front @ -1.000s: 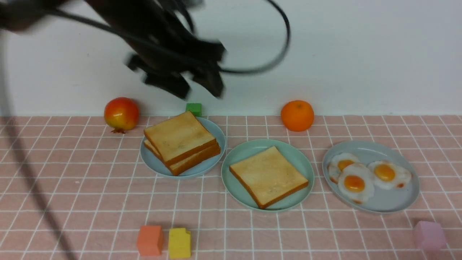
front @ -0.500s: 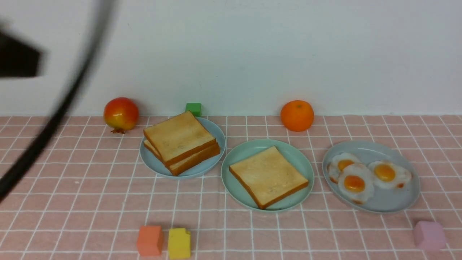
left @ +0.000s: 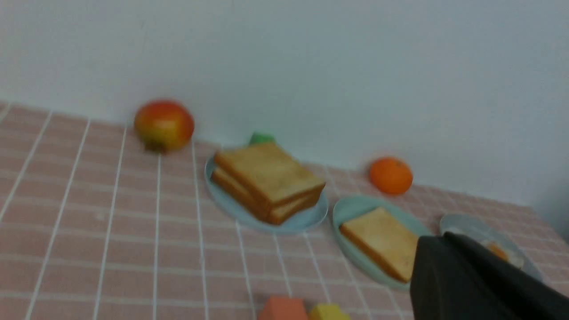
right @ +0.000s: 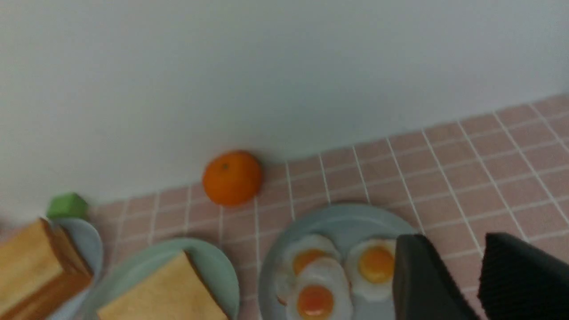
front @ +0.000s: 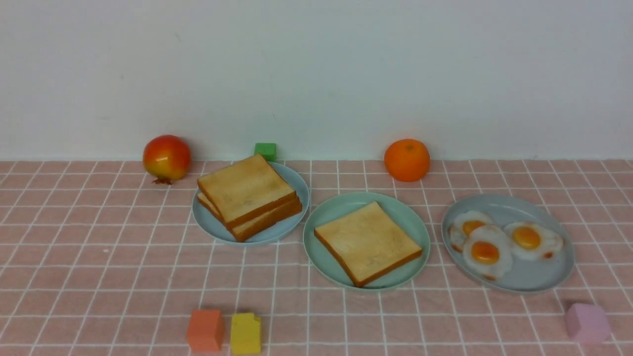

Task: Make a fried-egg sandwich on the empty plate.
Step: Use the right arm to grab a fried egg

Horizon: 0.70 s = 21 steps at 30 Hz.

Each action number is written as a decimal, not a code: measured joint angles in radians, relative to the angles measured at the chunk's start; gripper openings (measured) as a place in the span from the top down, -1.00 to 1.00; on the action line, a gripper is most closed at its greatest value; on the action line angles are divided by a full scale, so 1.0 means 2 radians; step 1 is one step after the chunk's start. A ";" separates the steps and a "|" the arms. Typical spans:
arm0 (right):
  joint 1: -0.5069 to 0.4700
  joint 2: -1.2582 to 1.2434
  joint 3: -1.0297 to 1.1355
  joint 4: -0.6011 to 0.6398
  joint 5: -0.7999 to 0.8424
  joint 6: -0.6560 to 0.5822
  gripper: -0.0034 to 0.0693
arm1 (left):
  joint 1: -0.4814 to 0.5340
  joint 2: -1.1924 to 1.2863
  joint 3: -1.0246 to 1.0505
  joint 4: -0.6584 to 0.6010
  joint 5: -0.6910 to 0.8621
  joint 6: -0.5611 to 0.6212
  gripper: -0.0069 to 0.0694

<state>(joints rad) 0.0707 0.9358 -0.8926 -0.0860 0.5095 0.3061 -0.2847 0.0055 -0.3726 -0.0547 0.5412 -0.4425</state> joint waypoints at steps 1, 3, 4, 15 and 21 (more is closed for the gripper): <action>0.001 0.020 0.000 0.006 0.002 -0.005 0.24 | 0.000 0.008 0.004 0.002 0.000 -0.001 0.79; 0.003 0.072 -0.002 0.033 0.017 -0.028 0.24 | 0.000 0.026 0.011 0.005 -0.002 -0.004 0.79; 0.003 0.093 -0.006 0.043 0.030 -0.041 0.24 | 0.000 0.037 0.013 0.008 -0.002 -0.004 0.79; -0.007 0.368 -0.147 0.191 0.092 -0.193 0.10 | 0.000 0.149 0.047 0.021 -0.010 -0.007 0.79; -0.040 0.471 -0.239 0.239 0.125 -0.267 -0.13 | 0.000 0.180 0.047 0.021 -0.014 -0.007 0.79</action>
<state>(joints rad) -0.0100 1.8784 -1.3703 0.3920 0.7599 -0.2269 -0.2847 0.3657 -0.2776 -0.0119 0.5135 -0.4572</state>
